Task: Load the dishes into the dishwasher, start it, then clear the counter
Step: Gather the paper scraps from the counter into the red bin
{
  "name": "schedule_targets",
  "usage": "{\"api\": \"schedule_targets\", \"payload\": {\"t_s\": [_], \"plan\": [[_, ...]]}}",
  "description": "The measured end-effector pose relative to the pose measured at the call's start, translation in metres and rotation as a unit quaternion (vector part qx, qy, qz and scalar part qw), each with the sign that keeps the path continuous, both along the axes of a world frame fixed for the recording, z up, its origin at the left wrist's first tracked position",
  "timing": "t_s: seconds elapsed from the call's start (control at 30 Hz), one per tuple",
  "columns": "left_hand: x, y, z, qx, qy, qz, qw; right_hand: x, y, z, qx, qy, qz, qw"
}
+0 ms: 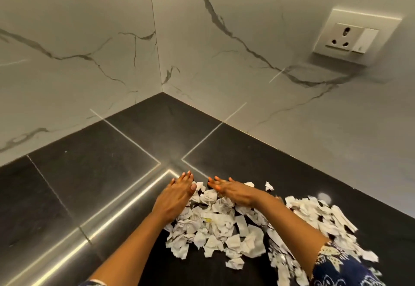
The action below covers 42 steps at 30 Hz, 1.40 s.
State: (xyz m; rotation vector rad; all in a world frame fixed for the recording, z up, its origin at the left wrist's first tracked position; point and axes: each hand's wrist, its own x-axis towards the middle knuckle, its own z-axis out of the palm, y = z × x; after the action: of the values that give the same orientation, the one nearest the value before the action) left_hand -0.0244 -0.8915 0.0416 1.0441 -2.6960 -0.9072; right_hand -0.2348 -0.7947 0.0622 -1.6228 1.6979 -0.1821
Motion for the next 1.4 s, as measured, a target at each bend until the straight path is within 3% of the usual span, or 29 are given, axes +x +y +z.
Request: {"api": "schedule_targets", "payload": {"t_s": [0.1, 0.17, 0.23, 0.3, 0.33, 0.4, 0.47, 0.6, 0.9, 0.97, 1.03, 1.13, 1.27, 1.4], "plan": [[-0.001, 0.033, 0.011, 0.026, 0.024, 0.009, 0.999, -0.003, 0.031, 0.007, -0.012, -0.017, -0.026, 0.999], [0.001, 0.051, 0.012, 0.106, 0.082, 0.014, 0.991, -0.009, 0.057, 0.016, -0.055, -0.023, -0.067, 0.996], [0.014, 0.056, 0.006, 0.211, 0.178, 0.078, 0.958, -0.025, 0.095, 0.021, -0.116, -0.039, -0.17, 0.978], [0.04, 0.047, -0.003, 0.244, 0.245, 0.184, 0.92, -0.052, 0.145, 0.02, -0.163, -0.058, -0.3, 0.938], [0.053, 0.042, -0.006, 0.227, 0.246, 0.212, 0.918, -0.067, 0.172, 0.018, -0.178, -0.074, -0.368, 0.91], [0.066, 0.039, -0.012, 0.188, 0.229, 0.208, 0.932, -0.096, 0.225, 0.011, -0.189, -0.059, -0.485, 0.852], [0.055, 0.048, -0.01, 0.153, 0.19, 0.187, 0.952, -0.112, 0.257, 0.009, -0.165, 0.002, -0.534, 0.829], [0.006, 0.076, -0.009, 0.051, 0.132, 0.134, 0.981, -0.107, 0.254, 0.004, -0.121, 0.01, -0.5, 0.857], [-0.063, 0.12, -0.002, 0.024, 0.079, 0.097, 0.992, -0.059, 0.183, -0.007, -0.146, 0.017, -0.357, 0.923], [-0.066, 0.119, -0.004, 0.057, 0.09, 0.085, 0.991, -0.059, 0.181, -0.007, -0.161, -0.031, -0.369, 0.915], [-0.064, 0.115, 0.002, 0.105, 0.12, 0.094, 0.983, -0.069, 0.182, -0.001, -0.186, -0.078, -0.424, 0.883], [-0.063, 0.095, 0.011, 0.125, 0.137, 0.144, 0.972, -0.096, 0.174, 0.009, -0.175, -0.079, -0.479, 0.857], [-0.09, 0.081, 0.022, 0.133, 0.117, 0.12, 0.977, -0.094, 0.135, 0.011, -0.084, -0.002, -0.383, 0.92], [-0.12, 0.09, 0.026, 0.129, 0.069, 0.045, 0.988, -0.074, 0.106, 0.009, -0.054, -0.045, -0.305, 0.95]]}}
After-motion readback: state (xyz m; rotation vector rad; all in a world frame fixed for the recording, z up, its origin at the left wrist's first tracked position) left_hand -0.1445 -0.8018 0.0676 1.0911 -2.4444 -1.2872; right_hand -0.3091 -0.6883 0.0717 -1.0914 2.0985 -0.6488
